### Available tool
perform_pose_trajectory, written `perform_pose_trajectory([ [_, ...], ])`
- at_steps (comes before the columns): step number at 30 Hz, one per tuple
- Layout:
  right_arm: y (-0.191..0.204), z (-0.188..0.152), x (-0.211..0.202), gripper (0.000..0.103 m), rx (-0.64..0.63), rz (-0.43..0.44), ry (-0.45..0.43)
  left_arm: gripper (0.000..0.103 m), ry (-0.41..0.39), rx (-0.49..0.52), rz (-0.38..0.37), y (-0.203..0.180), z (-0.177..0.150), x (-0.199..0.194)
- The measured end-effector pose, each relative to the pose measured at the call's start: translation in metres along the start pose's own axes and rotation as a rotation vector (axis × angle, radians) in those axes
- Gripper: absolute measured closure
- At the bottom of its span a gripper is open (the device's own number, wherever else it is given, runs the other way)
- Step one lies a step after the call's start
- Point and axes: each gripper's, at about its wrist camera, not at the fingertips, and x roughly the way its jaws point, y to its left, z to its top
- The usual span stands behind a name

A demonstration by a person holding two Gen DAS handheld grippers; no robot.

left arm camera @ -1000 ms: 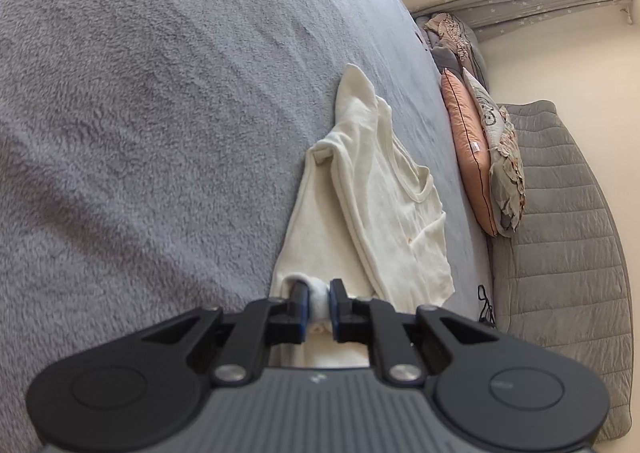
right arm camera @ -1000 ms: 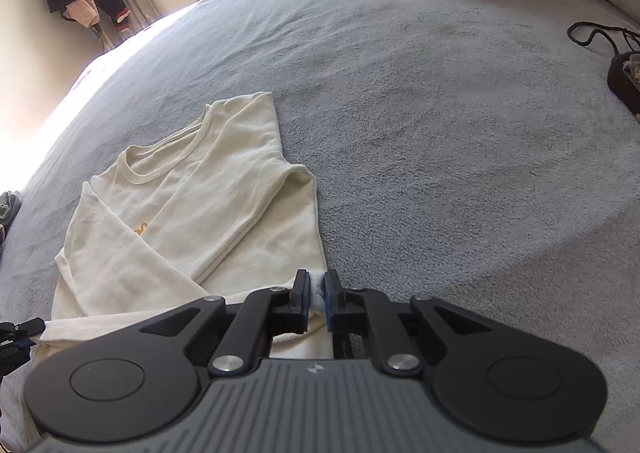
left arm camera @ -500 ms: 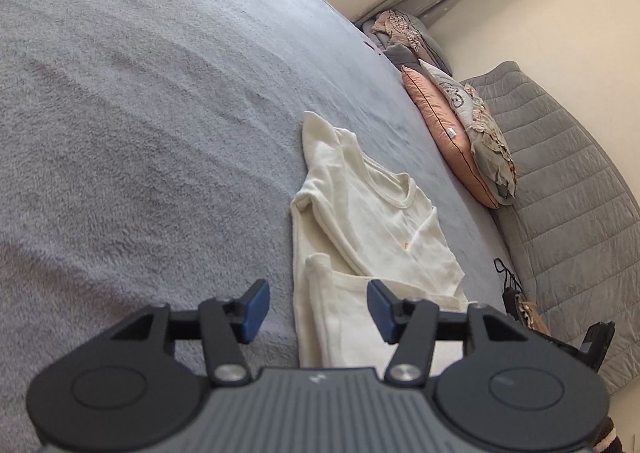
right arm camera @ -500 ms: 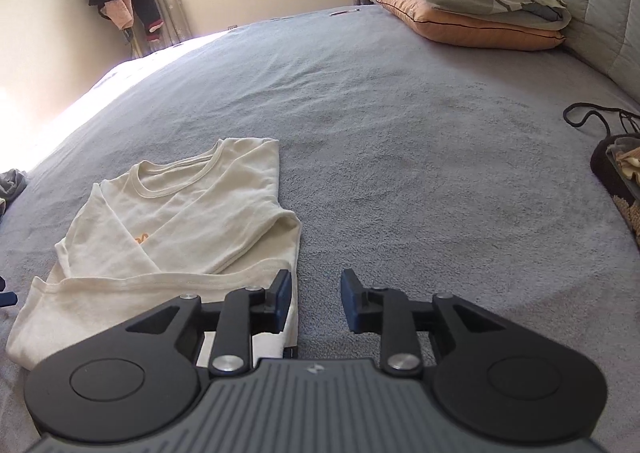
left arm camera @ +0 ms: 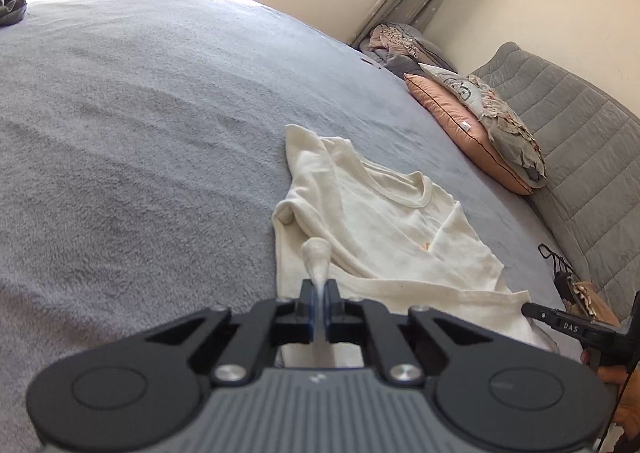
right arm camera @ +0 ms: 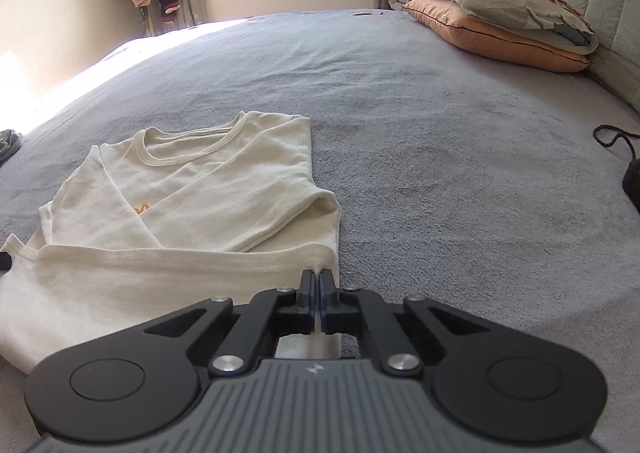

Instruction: Fold clothes

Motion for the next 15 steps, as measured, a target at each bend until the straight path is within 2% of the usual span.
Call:
perform_pose_trajectory([
  [6, 0.008, 0.017, -0.004, 0.101, -0.069, -0.082, -0.162, 0.099, -0.14, 0.129, 0.058, -0.022, 0.024, 0.002],
  [10, 0.006, 0.052, 0.023, 0.101, -0.04, -0.133, -0.211, 0.099, -0.178, 0.084, 0.099, -0.023, 0.061, 0.035],
  [15, 0.008, 0.09, 0.069, 0.101, -0.023, -0.181, -0.241, 0.099, -0.218, 0.091, 0.165, -0.022, 0.098, 0.079],
])
